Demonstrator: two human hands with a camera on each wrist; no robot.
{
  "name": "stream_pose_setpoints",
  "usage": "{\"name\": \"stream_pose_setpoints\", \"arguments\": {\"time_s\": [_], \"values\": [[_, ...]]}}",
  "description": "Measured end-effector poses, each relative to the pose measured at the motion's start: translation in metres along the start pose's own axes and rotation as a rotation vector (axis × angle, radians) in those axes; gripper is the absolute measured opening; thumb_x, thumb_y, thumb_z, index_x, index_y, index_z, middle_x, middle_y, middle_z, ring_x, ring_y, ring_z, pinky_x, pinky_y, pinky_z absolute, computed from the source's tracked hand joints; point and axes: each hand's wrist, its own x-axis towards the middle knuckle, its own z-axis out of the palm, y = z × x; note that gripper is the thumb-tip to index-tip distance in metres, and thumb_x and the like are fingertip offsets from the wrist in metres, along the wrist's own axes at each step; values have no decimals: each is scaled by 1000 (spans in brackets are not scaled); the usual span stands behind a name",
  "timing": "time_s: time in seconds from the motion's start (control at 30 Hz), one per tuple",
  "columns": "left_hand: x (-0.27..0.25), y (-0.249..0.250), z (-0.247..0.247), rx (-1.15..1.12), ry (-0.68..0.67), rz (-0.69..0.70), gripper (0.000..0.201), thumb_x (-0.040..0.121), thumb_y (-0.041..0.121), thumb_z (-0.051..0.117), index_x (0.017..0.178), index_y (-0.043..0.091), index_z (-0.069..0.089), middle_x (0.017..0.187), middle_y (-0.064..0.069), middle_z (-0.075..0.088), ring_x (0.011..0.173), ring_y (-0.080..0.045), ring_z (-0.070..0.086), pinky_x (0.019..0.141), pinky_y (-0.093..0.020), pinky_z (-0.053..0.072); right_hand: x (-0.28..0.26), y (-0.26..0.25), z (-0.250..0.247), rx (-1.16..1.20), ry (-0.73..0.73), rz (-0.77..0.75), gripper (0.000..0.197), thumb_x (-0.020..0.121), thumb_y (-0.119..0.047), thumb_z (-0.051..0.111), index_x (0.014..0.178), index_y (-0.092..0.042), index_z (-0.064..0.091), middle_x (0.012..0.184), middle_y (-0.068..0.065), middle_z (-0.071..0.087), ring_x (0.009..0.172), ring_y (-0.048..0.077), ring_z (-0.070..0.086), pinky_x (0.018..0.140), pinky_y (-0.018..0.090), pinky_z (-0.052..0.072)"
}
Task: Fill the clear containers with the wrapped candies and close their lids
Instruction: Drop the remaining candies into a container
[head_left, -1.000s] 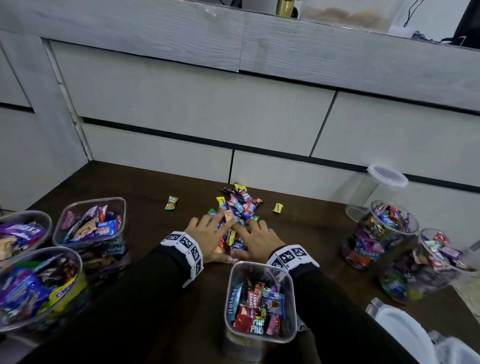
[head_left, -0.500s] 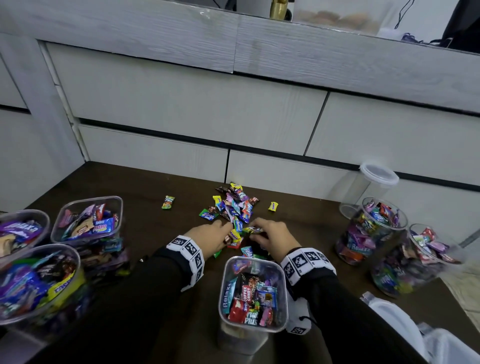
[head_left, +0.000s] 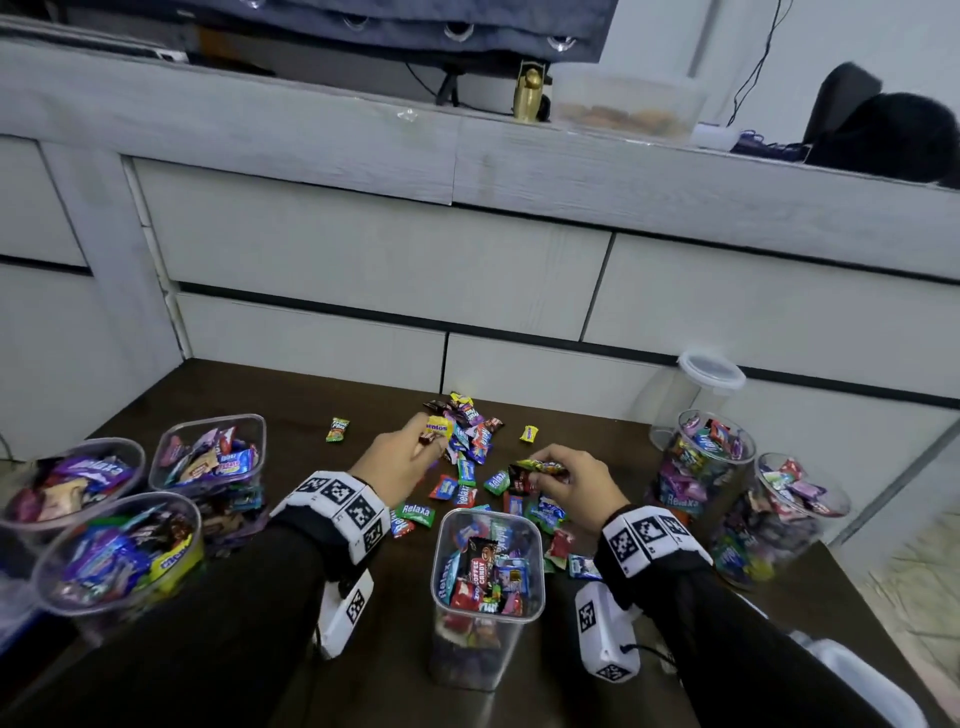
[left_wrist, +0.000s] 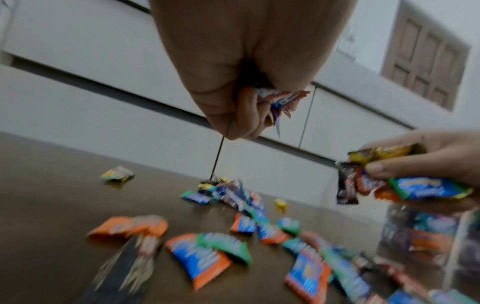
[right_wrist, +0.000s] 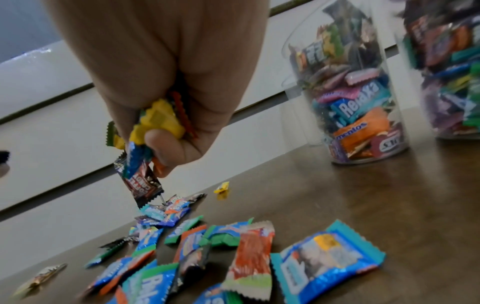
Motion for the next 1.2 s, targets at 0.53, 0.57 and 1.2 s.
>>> {"name": "stream_pose_setpoints", "arguments": {"time_s": [0.53,0.57,1.2], "values": [[-84,111,-51,374,-293,387,19,102,37,44,98,19,41,76,4,52,65,-7,46,61,-24,34,-46,-50,-49,-110,41,-42,18,90,-21,62,107,-15,65,102,5,68,90,19,60,76,25,43],[-86,112,-51,442,-307,384,22,102,38,43,104,16,43,86,0,55,74,-12,50,67,-27,36,-47,-51,-50,-110,43,-42,18,90,-21,61,107,-15,65,102,5,68,91,19,60,76,24,43],[-82,127,-30,681,-518,246,48,84,45,70,114,14,50,114,-9,58,105,-27,56,76,-35,43,-57,-55,-53,-102,38,-71,17,90,-21,63,106,-16,65,98,3,68,82,12,57,69,18,42]]}}
